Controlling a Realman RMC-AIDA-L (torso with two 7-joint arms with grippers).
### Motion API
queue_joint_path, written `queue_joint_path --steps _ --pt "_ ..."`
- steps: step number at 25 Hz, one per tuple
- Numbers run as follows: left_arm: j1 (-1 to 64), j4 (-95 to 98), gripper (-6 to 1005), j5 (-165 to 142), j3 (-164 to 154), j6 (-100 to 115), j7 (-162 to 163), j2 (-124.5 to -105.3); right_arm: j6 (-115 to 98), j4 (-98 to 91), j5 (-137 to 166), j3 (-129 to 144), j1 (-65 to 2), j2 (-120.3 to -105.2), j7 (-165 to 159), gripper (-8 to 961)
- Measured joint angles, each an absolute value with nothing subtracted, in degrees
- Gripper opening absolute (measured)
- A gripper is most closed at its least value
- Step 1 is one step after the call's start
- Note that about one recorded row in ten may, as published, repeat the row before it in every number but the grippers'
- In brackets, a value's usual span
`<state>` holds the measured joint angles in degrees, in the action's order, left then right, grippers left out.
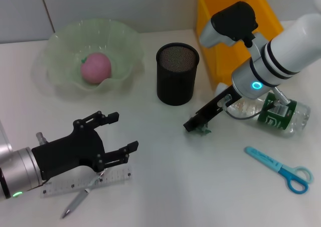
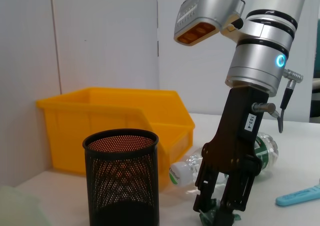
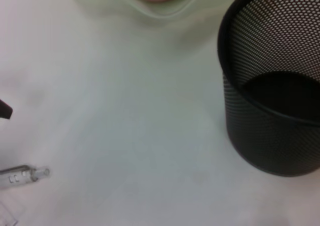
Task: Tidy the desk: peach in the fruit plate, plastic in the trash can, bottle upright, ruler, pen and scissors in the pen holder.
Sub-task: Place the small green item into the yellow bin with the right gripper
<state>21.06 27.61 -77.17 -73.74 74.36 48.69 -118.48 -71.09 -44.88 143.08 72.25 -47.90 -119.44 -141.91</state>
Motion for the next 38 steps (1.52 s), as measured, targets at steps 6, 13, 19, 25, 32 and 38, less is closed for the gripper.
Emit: queue_joint_path --steps 6,13,19,25,32,38 --pt "21.1 27.58 831 -77.17 -73.91 74.36 48.69 -118.42 -71.46 -44.31 143.08 72.24 -48.09 -119.4 -141.93 599" --pt "21.18 27.64 832 -77.17 -73.92 74.5 48.91 -118.39 -72.35 -45.16 143.08 72.13 -47.54 -119.31 -142.14 504" --pt "21.19 27.68 831 -77.17 -73.92 74.48 48.78 -118.38 -74.41 -48.22 143.09 71.61 -46.07 -119.27 -142.4 475" --pt "21.18 27.64 830 -77.17 -73.9 74.45 48.72 -118.38 -76.8 -55.02 143.13 71.55 -42.91 -119.11 -144.26 474" --pt "21.18 27.87 830 -77.17 -73.65 74.55 48.69 -118.38 -84.1 -70.81 144.98 67.33 -38.57 -118.43 -147.54 475" --pt "21.18 27.84 830 -77.03 -73.65 74.77 48.69 -118.38 -85.36 -80.6 150.87 59.62 -36.95 -118.67 -148.04 475"
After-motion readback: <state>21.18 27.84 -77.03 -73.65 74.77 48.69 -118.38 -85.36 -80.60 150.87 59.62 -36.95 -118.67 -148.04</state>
